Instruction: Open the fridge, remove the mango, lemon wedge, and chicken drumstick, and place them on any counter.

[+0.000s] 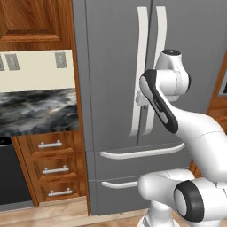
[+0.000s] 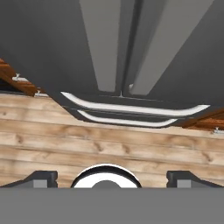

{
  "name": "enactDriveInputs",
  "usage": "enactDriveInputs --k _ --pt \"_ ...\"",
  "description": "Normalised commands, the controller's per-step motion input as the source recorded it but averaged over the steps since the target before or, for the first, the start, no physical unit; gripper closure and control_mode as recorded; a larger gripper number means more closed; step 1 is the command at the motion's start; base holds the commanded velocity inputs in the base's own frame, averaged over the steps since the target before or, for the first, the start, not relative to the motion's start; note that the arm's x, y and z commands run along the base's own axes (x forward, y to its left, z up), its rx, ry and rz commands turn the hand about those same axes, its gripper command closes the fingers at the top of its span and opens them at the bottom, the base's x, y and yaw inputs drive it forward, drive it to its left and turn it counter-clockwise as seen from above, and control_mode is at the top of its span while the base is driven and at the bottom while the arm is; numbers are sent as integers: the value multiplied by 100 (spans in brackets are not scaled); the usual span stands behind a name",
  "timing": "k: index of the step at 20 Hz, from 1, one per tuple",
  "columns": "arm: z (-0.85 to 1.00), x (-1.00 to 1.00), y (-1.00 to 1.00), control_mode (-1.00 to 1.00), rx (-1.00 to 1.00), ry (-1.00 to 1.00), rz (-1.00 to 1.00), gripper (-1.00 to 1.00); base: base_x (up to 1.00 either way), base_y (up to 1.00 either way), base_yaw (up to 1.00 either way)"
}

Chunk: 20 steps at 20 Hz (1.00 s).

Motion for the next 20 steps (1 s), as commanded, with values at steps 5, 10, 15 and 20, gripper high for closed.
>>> enactDriveInputs --k 5,10,15,20 --pt "0 0 0 100 0 0 0 -100 -4 -4 0" --pt "0 0 0 100 0 0 0 -100 -10 0 0" --pt "0 0 0 -100 3 -37 0 -100 0 0 0" --pt "12 -1 -15 -100 7 -42 0 -100 0 0 0"
